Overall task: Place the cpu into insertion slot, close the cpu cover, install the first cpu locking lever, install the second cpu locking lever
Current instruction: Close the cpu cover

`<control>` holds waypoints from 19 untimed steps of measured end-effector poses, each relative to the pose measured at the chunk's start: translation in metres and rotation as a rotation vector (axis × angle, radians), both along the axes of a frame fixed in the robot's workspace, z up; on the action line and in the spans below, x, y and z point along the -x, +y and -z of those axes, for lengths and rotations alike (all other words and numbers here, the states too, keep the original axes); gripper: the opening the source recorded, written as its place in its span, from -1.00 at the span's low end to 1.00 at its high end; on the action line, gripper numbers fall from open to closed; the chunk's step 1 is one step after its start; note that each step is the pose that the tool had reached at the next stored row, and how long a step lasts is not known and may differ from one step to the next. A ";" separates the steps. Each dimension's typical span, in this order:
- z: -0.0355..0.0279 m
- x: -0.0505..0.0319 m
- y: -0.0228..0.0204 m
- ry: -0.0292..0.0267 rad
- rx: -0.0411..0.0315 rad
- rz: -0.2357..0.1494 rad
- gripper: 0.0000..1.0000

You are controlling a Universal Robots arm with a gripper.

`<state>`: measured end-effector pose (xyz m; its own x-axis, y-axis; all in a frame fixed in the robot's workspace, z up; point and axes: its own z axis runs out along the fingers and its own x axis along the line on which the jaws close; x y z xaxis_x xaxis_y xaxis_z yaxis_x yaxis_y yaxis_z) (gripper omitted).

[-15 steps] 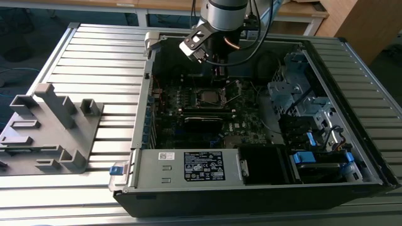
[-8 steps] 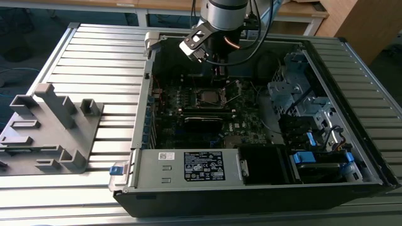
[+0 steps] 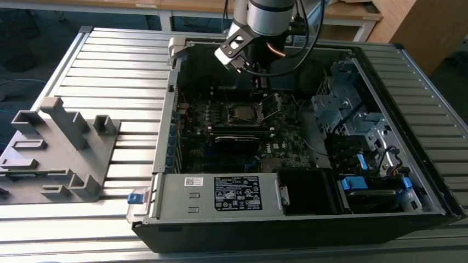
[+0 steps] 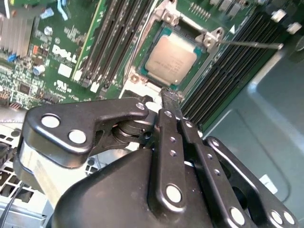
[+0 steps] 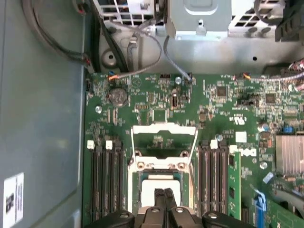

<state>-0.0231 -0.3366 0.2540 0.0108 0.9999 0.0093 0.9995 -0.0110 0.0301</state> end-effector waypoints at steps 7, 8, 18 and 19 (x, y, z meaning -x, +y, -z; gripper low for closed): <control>0.0001 -0.0134 0.0000 0.0000 0.0000 0.000 -0.79; 0.0000 -0.0141 0.0000 -0.0001 0.0000 0.000 -0.79; -0.0014 -0.0142 0.0000 0.0000 0.0001 0.000 -0.79; -0.0018 -0.0142 0.0000 0.0000 0.0001 0.000 -0.79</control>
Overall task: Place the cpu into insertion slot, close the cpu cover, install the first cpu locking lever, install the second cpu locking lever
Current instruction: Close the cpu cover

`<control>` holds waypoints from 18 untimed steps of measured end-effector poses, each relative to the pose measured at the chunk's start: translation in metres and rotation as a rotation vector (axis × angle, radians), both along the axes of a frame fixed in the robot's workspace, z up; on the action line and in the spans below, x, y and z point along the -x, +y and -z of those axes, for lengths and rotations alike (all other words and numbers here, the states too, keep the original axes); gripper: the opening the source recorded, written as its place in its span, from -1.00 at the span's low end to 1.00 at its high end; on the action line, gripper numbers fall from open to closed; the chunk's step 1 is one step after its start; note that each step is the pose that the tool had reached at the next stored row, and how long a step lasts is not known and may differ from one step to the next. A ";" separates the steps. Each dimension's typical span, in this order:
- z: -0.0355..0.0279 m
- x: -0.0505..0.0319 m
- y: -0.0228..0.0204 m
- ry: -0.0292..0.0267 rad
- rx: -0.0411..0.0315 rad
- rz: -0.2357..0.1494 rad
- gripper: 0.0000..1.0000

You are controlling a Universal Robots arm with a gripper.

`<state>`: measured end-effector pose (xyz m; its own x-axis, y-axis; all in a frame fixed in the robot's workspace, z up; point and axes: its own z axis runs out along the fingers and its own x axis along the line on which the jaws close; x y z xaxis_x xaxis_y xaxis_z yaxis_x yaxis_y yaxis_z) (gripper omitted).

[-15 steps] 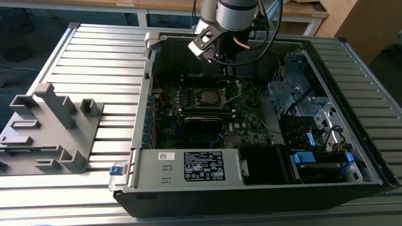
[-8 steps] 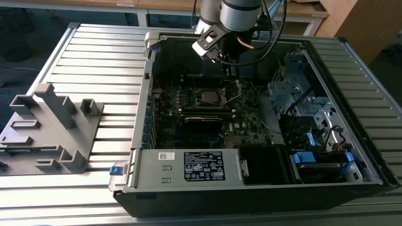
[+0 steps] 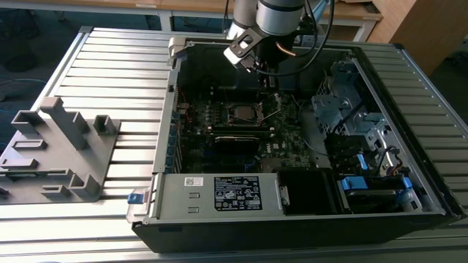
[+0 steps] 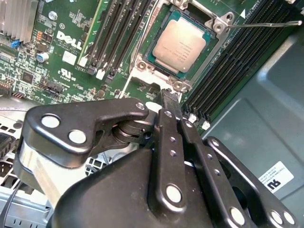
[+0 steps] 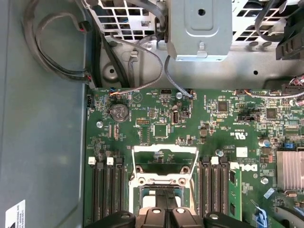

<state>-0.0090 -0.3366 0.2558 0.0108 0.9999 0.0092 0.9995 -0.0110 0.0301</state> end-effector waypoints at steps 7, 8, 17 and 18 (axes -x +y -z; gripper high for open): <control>-0.0008 -0.0010 0.0000 0.0000 -0.0001 0.000 -0.79; -0.0009 -0.0020 -0.0001 0.0001 0.0000 0.000 -0.79; -0.0006 -0.0164 0.0000 0.0000 0.0001 0.000 -0.79; -0.0005 -0.0177 0.0000 0.0000 0.0000 0.000 -0.79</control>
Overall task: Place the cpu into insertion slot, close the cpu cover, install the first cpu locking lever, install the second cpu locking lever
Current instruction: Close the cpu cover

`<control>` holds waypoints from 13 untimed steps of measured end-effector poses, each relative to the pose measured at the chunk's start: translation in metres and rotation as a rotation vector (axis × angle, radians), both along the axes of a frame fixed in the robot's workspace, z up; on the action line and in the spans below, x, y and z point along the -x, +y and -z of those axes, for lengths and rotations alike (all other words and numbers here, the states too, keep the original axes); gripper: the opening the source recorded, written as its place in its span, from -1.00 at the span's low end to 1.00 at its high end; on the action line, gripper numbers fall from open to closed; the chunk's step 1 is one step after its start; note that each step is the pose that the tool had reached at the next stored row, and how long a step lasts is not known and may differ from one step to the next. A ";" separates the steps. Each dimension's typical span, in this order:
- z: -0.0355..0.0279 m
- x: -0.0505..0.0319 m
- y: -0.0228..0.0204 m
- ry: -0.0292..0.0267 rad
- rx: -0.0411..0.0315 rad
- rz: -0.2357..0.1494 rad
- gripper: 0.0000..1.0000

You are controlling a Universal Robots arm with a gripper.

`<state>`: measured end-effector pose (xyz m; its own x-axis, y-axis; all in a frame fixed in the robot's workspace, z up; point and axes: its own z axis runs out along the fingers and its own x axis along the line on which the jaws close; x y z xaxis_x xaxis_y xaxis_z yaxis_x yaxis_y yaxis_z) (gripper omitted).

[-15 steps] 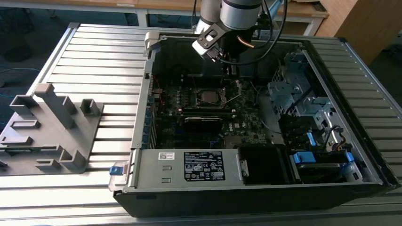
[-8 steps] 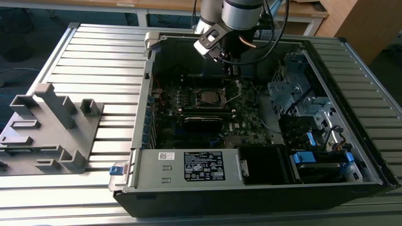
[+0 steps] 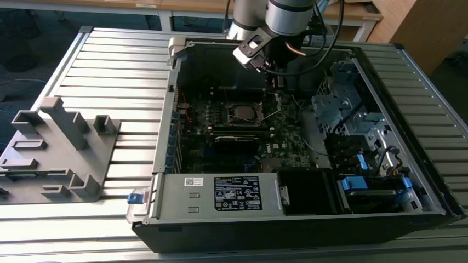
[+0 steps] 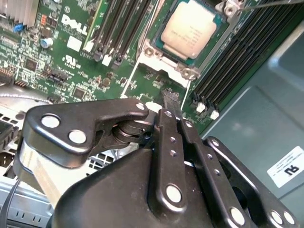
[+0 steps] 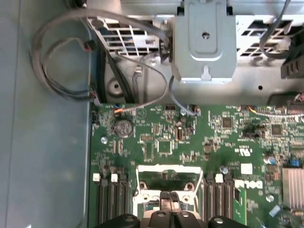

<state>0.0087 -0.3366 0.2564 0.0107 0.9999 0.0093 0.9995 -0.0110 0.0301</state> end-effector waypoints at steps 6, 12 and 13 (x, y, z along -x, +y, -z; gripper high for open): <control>0.0000 -0.0019 0.0000 0.0000 0.0000 0.000 -0.79; -0.0008 -0.0019 0.0000 -0.0001 -0.0003 0.000 -0.79; -0.0009 -0.0020 0.0000 -0.0001 -0.0002 0.000 -0.79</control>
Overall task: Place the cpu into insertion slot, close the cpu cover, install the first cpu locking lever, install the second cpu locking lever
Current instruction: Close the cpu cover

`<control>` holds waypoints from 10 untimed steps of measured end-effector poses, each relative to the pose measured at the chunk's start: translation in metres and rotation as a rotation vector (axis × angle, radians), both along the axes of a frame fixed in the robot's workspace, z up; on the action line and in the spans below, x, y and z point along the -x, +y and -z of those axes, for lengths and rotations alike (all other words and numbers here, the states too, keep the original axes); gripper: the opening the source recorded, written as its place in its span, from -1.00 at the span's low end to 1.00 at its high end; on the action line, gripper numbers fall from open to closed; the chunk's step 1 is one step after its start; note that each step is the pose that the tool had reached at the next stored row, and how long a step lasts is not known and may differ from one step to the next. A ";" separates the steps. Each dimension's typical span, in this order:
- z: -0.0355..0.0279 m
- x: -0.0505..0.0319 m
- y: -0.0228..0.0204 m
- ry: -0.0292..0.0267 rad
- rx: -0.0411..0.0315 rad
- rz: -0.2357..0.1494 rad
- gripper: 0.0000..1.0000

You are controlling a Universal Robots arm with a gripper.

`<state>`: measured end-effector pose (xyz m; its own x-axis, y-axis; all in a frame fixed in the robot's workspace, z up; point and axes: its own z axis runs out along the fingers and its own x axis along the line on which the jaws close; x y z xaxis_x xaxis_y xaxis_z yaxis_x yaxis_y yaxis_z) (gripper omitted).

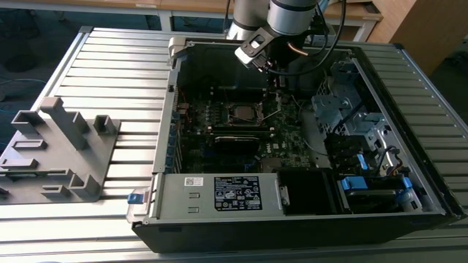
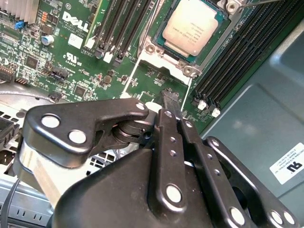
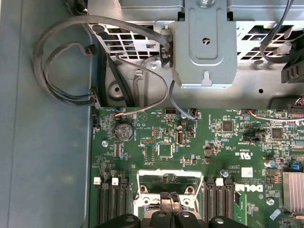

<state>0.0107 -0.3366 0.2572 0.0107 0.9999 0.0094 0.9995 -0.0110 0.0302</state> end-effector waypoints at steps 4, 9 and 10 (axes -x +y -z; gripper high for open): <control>-0.0001 0.0000 0.0000 0.0001 0.0001 0.000 -0.79; 0.0000 -0.0047 0.0000 0.0001 0.0002 0.000 -0.79; 0.0001 -0.0062 0.0000 0.0001 0.0002 0.000 -0.79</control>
<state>0.0169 -0.3366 0.2572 0.0107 0.9999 0.0093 0.9995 -0.0110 0.0301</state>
